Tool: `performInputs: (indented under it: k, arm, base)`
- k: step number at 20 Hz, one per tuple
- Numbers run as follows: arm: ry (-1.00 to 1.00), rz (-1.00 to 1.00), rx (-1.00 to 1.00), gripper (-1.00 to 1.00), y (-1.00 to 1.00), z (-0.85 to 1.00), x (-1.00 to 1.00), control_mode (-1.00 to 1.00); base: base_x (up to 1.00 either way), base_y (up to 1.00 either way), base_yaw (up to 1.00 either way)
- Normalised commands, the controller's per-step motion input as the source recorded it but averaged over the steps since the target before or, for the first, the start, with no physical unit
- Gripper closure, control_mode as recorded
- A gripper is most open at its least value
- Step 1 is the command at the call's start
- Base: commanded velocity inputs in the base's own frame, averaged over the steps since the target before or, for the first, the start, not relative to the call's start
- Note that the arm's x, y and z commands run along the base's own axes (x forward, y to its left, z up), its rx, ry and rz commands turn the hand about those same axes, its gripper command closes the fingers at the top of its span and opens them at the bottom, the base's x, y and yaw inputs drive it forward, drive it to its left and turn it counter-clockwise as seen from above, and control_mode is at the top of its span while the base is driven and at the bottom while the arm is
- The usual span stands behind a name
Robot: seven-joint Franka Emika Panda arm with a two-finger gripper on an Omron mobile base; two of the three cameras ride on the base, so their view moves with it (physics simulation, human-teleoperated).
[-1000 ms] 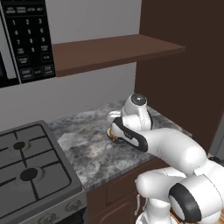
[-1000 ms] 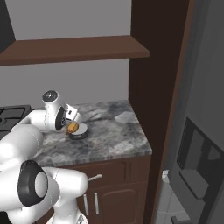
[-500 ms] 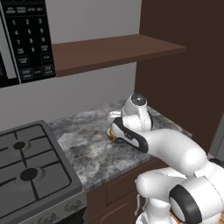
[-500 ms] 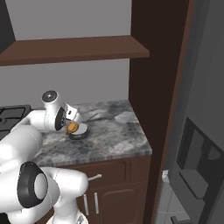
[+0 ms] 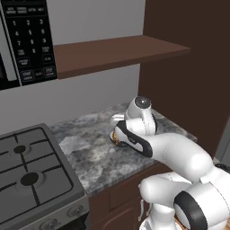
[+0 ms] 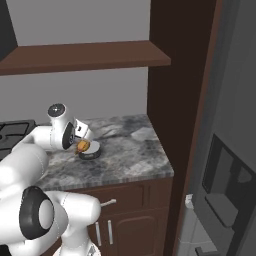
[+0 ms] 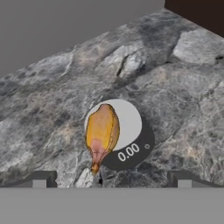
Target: Take the chicken drumstick from the fridge and place it on the digital scale on the counter by the fridge. Wait a few seconds for a reading, then move it to the plate on the dining counter.
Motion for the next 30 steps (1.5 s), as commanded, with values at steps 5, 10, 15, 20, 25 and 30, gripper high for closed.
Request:
performInputs:
  k: [5, 10, 15, 20, 25, 30]
  arm:
    - [0.00, 0.00, 0.00, -1.00, 0.00, 0.00, -0.02, -1.00]
    - [0.00, 0.00, 0.00, -1.00, 0.00, 0.00, -0.01, -1.00]
    - [0.00, 0.00, 0.00, -1.00, 0.00, 0.00, -0.01, -1.00]
    - [0.00, 0.00, 0.00, -1.00, 0.00, 0.00, -0.01, -1.00]
    - [0.00, 0.00, 0.00, -1.00, 0.00, 0.00, -0.02, -1.00]
    - [0.00, 0.00, 0.00, -1.00, 0.00, 0.00, -0.05, -1.00]
  base:
    - [0.00, 0.00, 0.00]
    - [0.00, 0.00, 0.00]
    - [0.00, 0.00, 0.00]
    - [0.00, 0.00, 0.00]
    - [0.00, 0.00, 0.00]
    - [0.00, 0.00, 0.00]
